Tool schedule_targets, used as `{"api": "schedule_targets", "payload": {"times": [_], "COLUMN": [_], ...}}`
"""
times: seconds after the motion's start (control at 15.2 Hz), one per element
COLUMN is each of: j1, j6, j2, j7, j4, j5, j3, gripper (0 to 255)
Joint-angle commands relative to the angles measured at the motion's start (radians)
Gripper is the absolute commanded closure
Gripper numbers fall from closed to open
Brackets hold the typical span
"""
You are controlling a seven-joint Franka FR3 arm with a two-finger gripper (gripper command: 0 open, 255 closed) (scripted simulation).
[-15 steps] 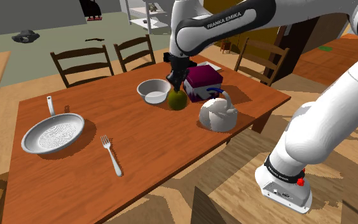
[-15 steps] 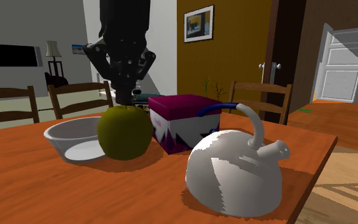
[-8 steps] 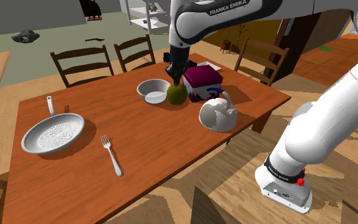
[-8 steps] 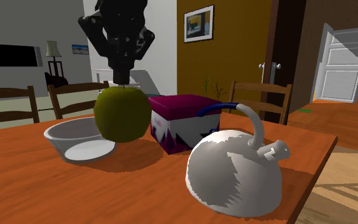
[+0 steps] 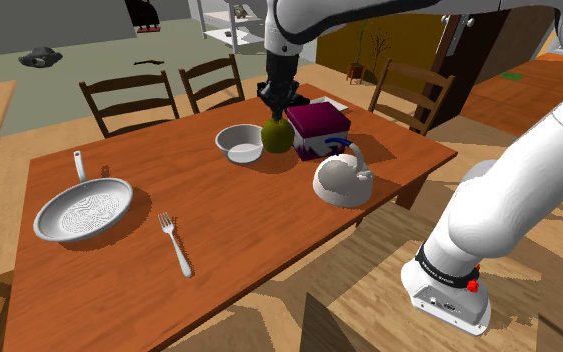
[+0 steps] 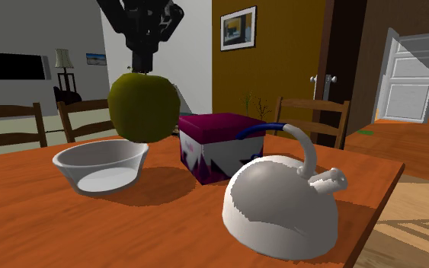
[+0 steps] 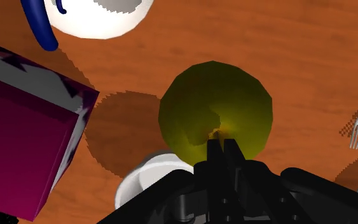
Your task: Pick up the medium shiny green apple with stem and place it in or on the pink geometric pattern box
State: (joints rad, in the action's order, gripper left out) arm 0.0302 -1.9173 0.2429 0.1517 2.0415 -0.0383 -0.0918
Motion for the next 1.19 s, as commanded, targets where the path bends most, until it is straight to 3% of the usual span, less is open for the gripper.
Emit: {"api": "schedule_targets", "payload": {"times": [0.0, 0.59, 1.12], "j1": [-0.001, -0.002, -0.076], "j6": [0.030, 0.151, 0.221], "j2": [0.001, -0.010, -0.080], "j7": [-0.002, 0.000, -0.185], "j4": [-0.029, -0.161, -0.294], "j5": [0.000, 0.003, 0.006], "j3": [0.002, 0.003, 0.119], "gripper": [255, 255, 255]}}
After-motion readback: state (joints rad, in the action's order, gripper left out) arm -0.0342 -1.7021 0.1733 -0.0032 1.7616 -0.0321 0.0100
